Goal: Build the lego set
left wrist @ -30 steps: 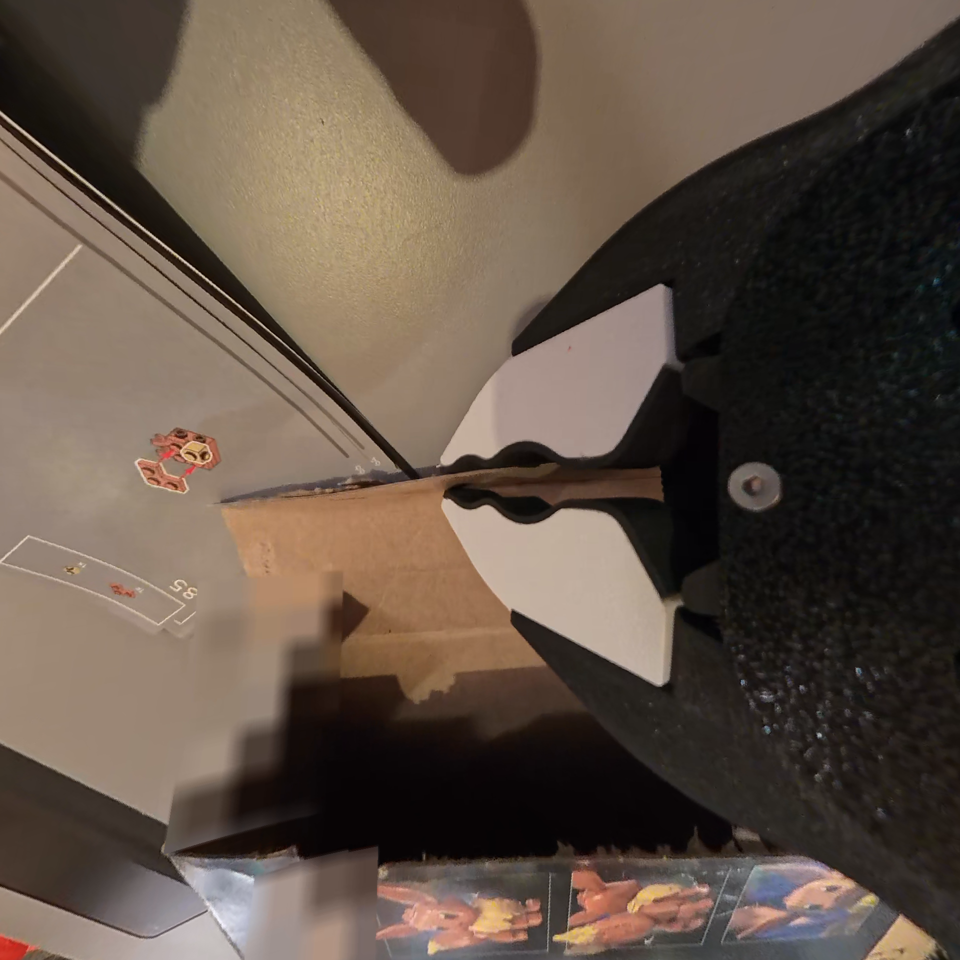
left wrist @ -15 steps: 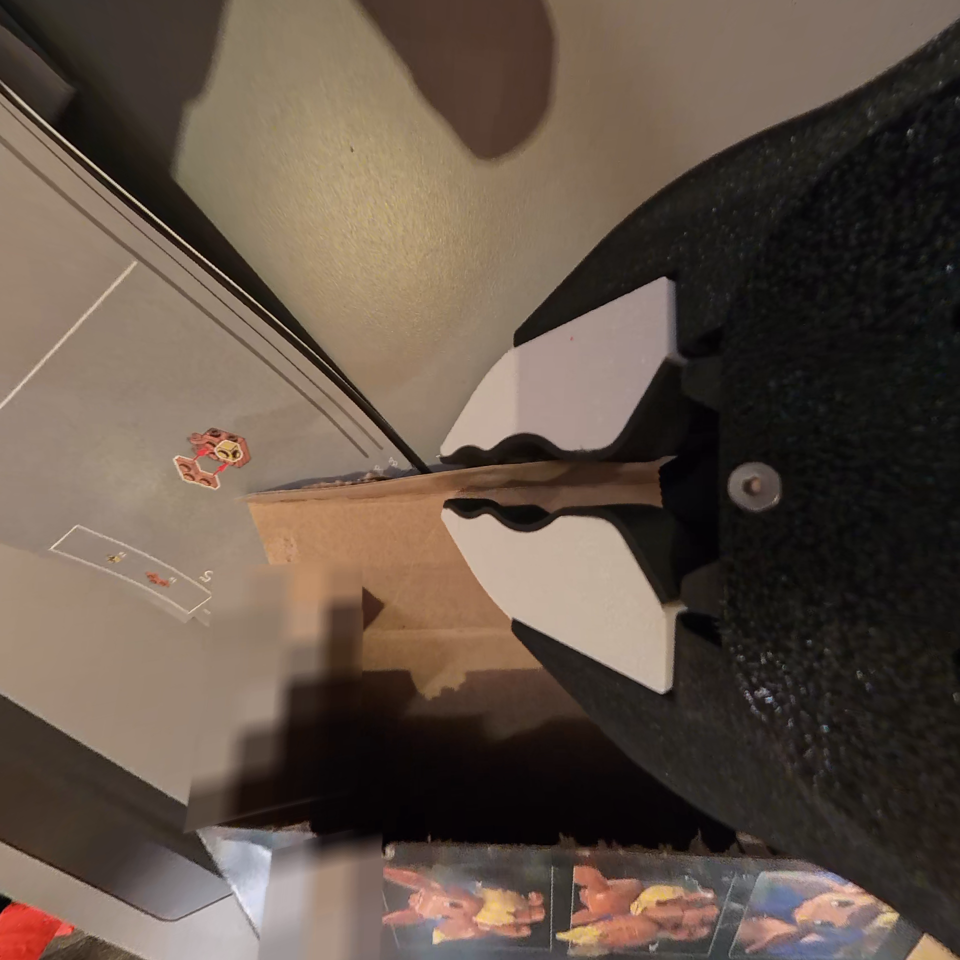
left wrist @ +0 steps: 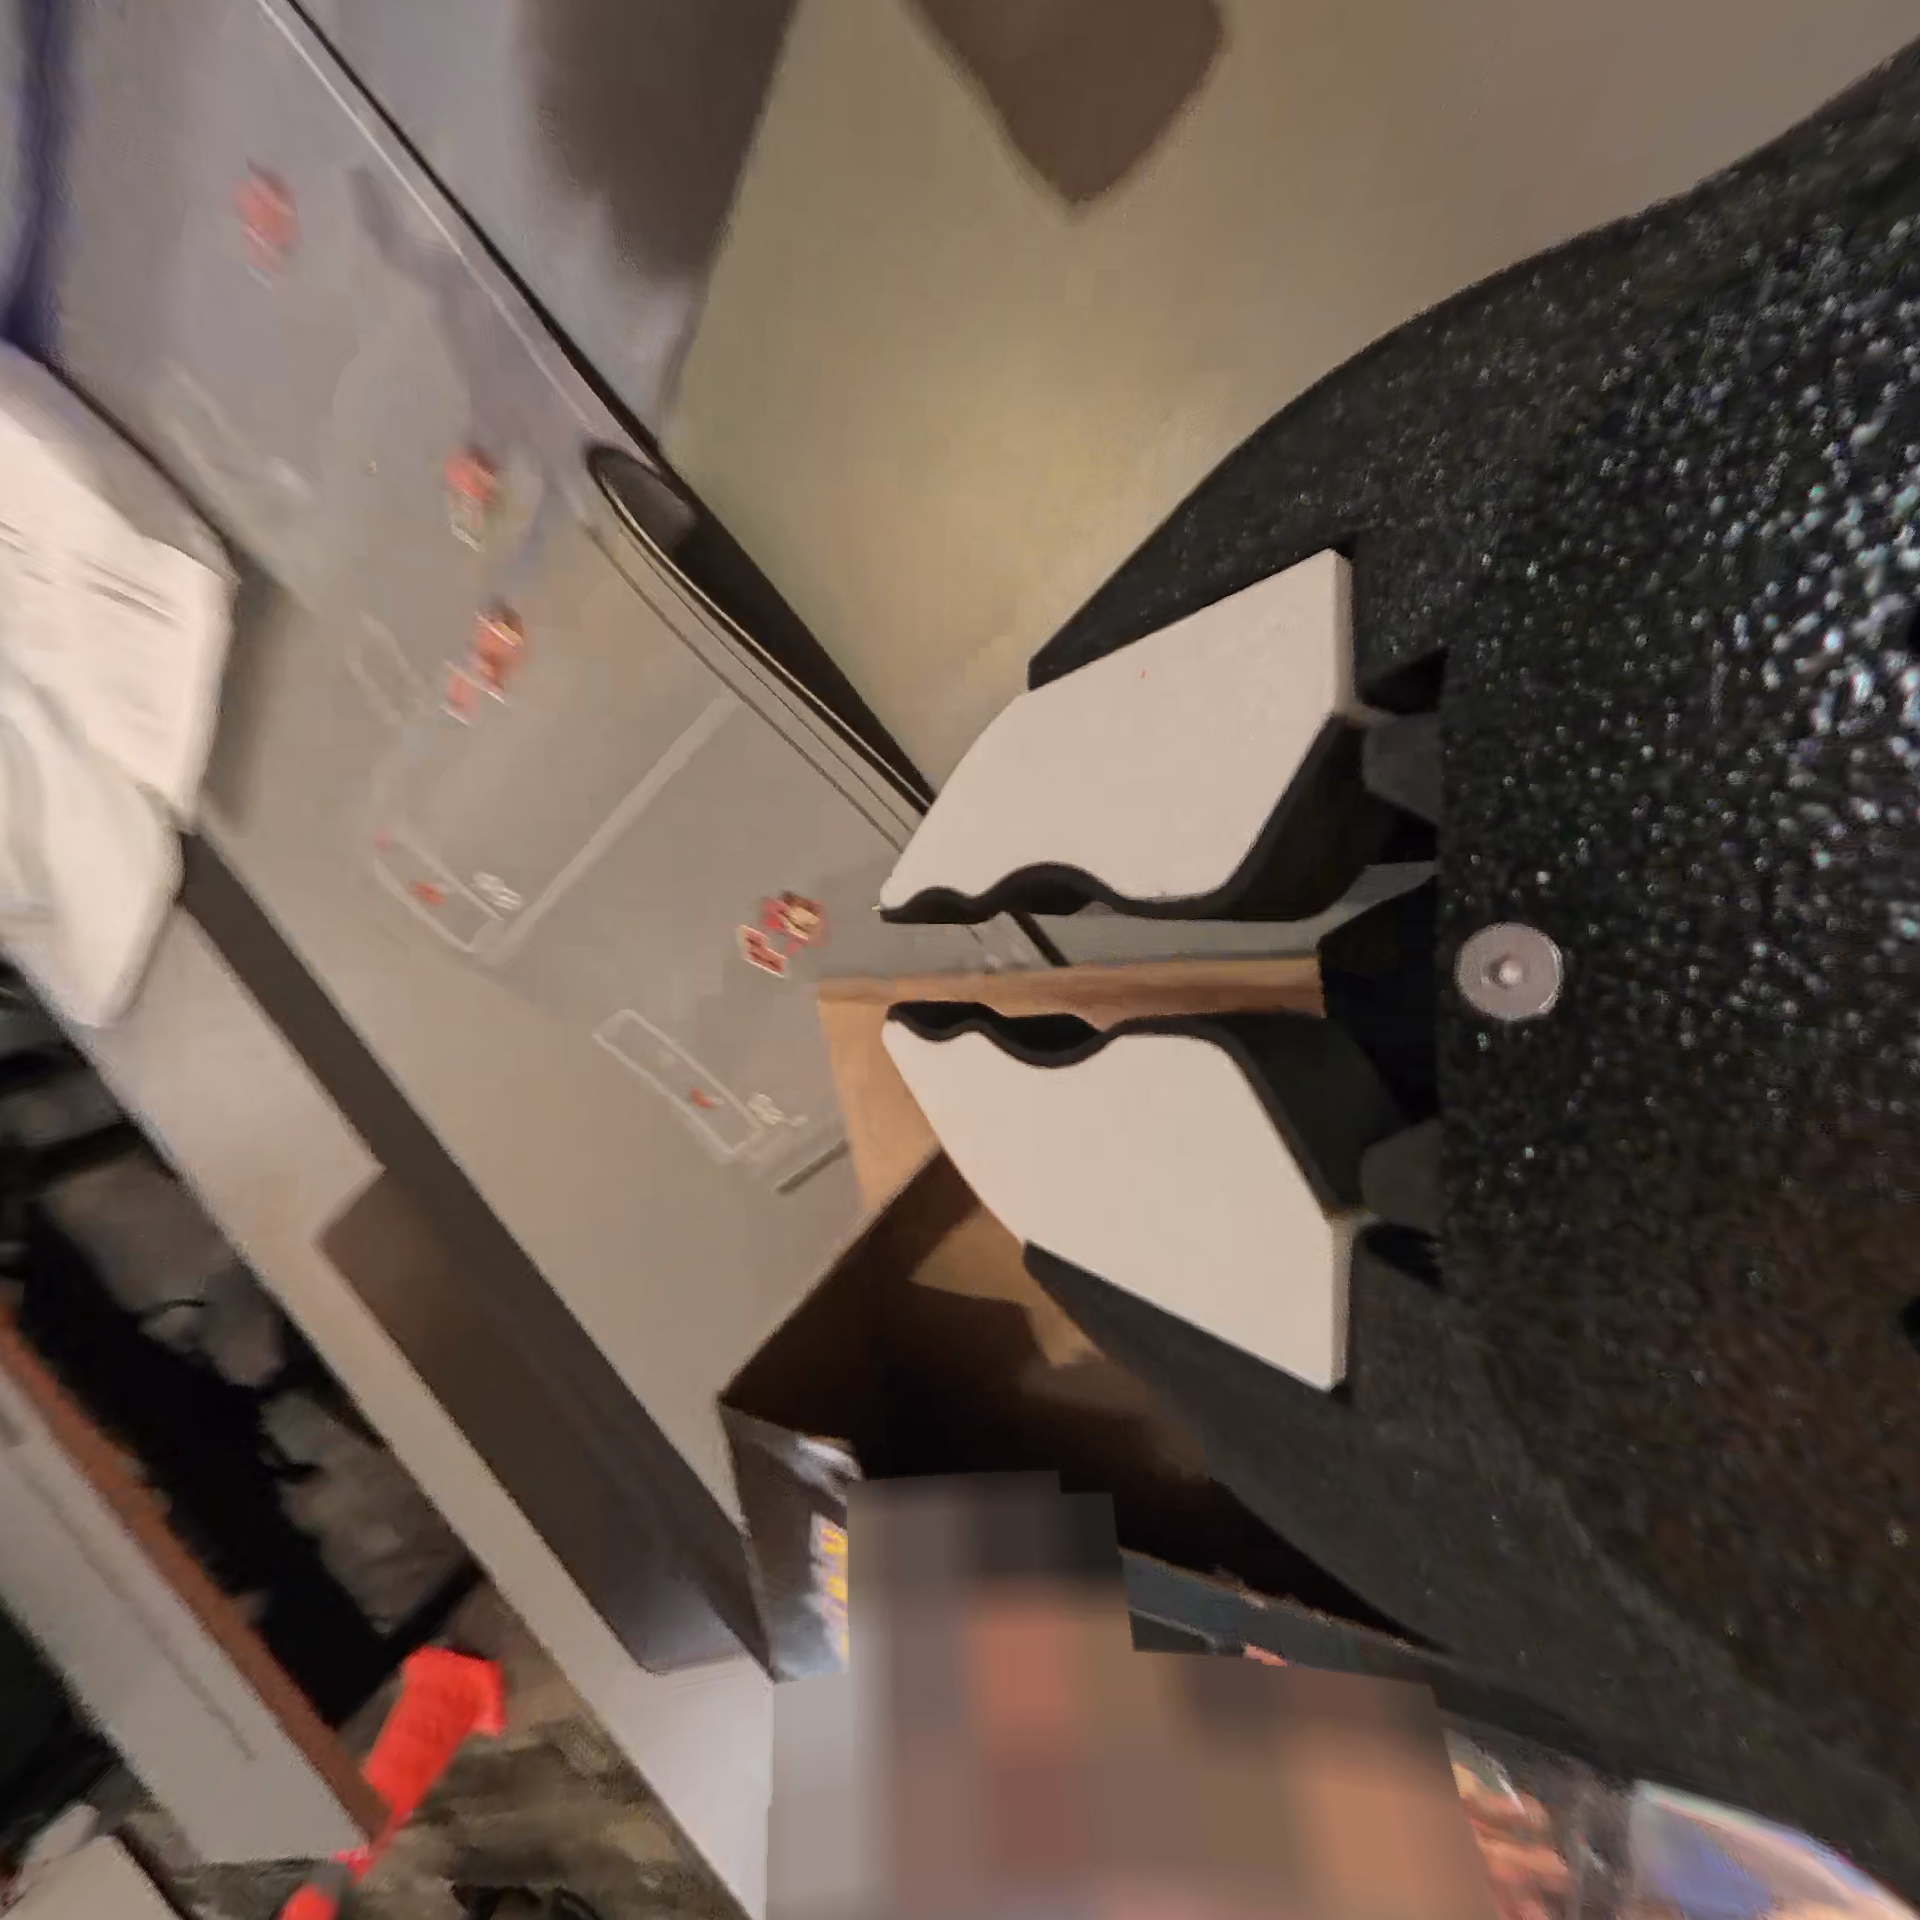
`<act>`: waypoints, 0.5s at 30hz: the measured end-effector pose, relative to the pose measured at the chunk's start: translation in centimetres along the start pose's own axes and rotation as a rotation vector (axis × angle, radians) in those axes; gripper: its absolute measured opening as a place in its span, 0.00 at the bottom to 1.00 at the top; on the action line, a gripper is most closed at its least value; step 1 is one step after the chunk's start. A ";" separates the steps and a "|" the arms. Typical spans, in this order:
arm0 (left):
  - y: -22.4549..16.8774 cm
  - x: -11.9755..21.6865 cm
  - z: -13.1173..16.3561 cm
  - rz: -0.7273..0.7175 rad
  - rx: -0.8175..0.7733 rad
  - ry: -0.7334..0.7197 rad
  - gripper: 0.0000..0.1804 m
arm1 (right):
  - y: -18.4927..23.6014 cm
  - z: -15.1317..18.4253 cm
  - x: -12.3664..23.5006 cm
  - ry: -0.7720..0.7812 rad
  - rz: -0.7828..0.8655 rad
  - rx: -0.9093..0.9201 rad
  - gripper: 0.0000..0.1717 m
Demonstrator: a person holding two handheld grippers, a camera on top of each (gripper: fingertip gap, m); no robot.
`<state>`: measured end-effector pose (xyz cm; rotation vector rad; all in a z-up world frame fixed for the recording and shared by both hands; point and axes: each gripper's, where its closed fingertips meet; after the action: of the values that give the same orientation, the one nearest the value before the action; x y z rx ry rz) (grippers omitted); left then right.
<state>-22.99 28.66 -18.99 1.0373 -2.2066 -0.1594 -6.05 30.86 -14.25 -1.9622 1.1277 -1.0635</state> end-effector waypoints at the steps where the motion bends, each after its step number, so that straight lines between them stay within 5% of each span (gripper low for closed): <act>1: -0.5 0.1 -1.0 0.026 0.020 -0.069 0.08 | 0.1 0.9 0.9 0.008 -0.026 -0.069 0.04; 7: -4.2 0.5 -5.7 0.178 0.115 -0.383 0.07 | 1.6 4.3 7.0 -0.084 -0.188 -0.563 0.01; 15: -9.0 0.1 -8.3 0.234 0.009 -0.551 0.05 | 0.7 4.1 12.2 -0.228 -0.245 -0.706 0.00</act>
<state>-12.10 23.95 -16.00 0.7920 -2.8050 -0.3652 1.02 20.20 -12.74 -2.7450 1.2630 -0.5561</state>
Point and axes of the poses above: each gripper's, where its closed fingertips meet, x back along the fingers, z out of its underside, y = z × x across the jaws, and after that the axes turned 7 degrees about -x, right-handed
